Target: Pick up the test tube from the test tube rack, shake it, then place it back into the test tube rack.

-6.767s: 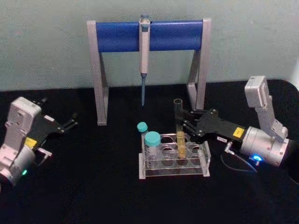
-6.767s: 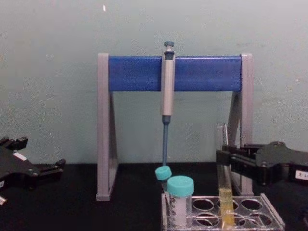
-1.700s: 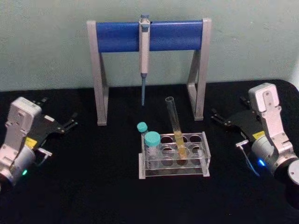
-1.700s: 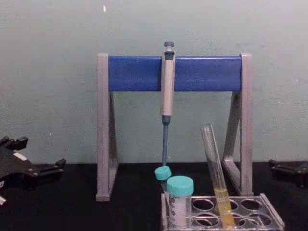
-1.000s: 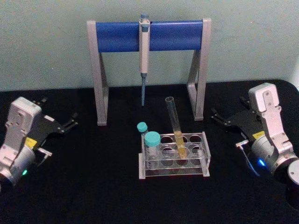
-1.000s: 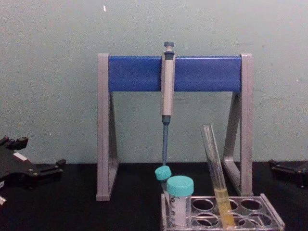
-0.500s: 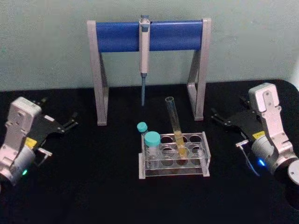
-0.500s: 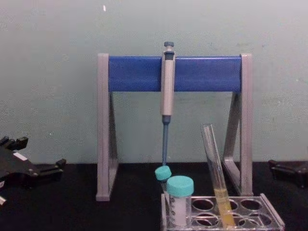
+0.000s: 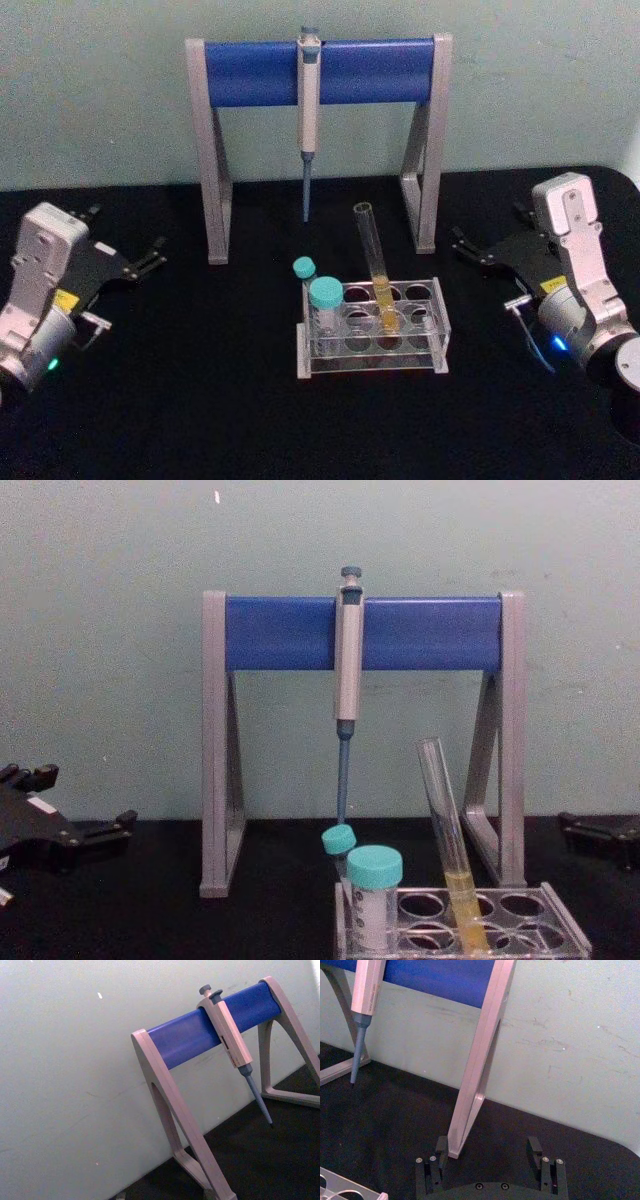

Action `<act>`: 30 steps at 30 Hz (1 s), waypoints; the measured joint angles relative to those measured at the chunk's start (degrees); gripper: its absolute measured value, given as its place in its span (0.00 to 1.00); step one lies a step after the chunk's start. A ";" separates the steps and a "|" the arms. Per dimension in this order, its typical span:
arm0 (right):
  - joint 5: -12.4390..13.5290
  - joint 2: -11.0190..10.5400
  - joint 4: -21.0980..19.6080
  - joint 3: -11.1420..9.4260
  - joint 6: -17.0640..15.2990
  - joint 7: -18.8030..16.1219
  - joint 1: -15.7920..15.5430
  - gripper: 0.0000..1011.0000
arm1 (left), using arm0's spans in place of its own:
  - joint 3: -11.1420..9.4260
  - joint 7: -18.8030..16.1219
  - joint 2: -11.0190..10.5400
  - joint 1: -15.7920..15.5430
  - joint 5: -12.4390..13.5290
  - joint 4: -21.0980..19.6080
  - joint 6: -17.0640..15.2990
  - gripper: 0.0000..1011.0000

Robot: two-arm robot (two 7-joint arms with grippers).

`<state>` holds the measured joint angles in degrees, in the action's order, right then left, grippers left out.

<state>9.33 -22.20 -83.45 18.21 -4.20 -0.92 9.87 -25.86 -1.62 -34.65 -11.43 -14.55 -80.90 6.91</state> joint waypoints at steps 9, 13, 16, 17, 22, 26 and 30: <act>0.00 0.00 0.00 0.00 0.00 0.00 0.00 0.99 | 0.00 0.00 0.00 0.00 0.00 0.00 0.00 0.99; 0.00 0.00 0.00 0.00 0.00 0.00 0.00 0.99 | 0.00 0.00 0.00 0.00 0.00 0.00 0.00 0.99; 0.00 0.00 0.00 0.00 0.00 0.00 0.00 0.99 | 0.00 0.00 0.00 0.00 0.00 0.00 0.00 0.99; 0.00 0.00 0.00 0.00 0.00 0.00 0.00 0.99 | 0.00 0.00 0.00 0.00 0.00 0.00 0.00 0.99; 0.00 0.00 0.00 0.00 0.00 0.00 0.00 0.99 | 0.00 0.00 0.00 0.00 0.00 0.00 0.00 0.99; 0.00 0.00 0.00 0.00 0.00 0.00 0.00 0.99 | 0.00 0.00 0.00 0.00 0.00 0.00 0.00 0.99; 0.00 0.00 0.00 0.00 0.00 0.00 0.00 0.99 | 0.00 0.00 0.00 0.00 0.00 0.00 0.00 0.99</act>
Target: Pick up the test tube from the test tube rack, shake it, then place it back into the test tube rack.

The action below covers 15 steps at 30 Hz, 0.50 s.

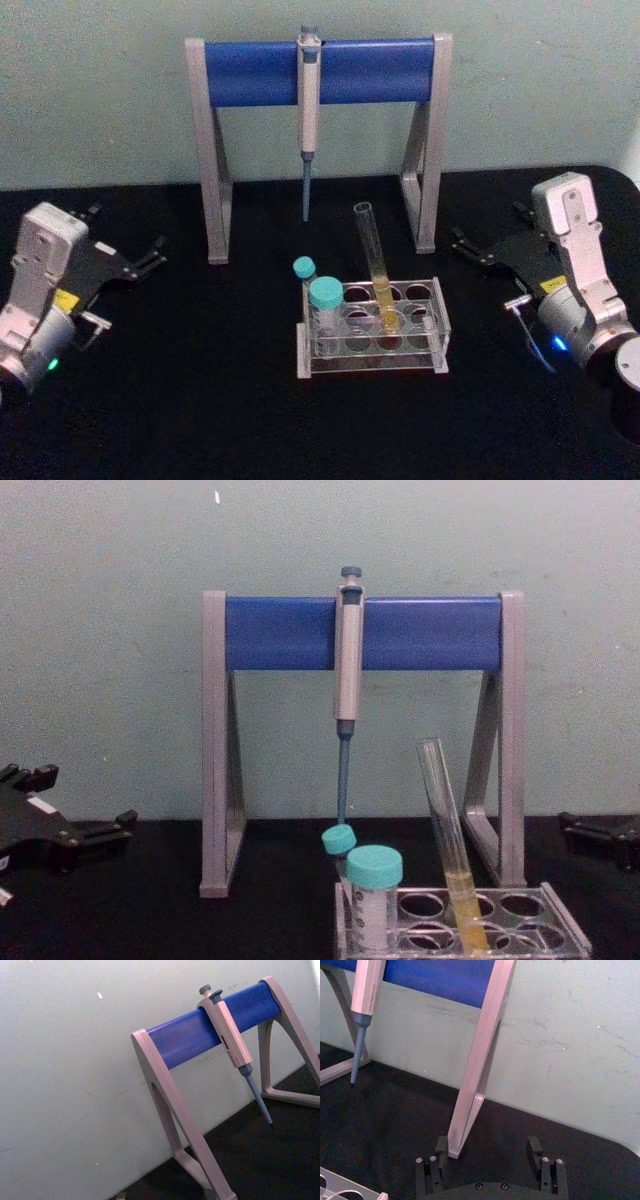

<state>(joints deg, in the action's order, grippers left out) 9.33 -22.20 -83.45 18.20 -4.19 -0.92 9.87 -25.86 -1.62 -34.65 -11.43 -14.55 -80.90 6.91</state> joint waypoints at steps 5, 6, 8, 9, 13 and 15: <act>0.00 0.00 0.00 0.00 0.00 0.00 0.00 0.99 | 0.00 0.00 0.00 0.00 0.00 0.00 0.00 0.99; 0.00 0.00 0.00 0.00 0.00 0.00 0.00 0.99 | 0.00 0.00 0.00 0.00 0.00 0.00 0.00 0.99; 0.00 0.00 0.00 0.00 0.00 0.00 0.00 0.99 | 0.00 0.00 0.00 0.00 0.00 0.00 0.00 0.99; 0.00 0.00 0.00 0.00 0.00 0.00 0.00 0.99 | 0.00 0.00 0.00 0.00 0.00 0.00 0.00 0.99; 0.00 0.00 0.00 0.00 0.00 0.00 0.00 0.99 | 0.00 0.00 0.00 0.00 0.00 0.00 0.00 0.99; 0.00 0.00 0.00 0.00 0.00 0.00 0.00 0.99 | 0.00 0.00 0.00 0.00 0.00 0.00 0.00 0.99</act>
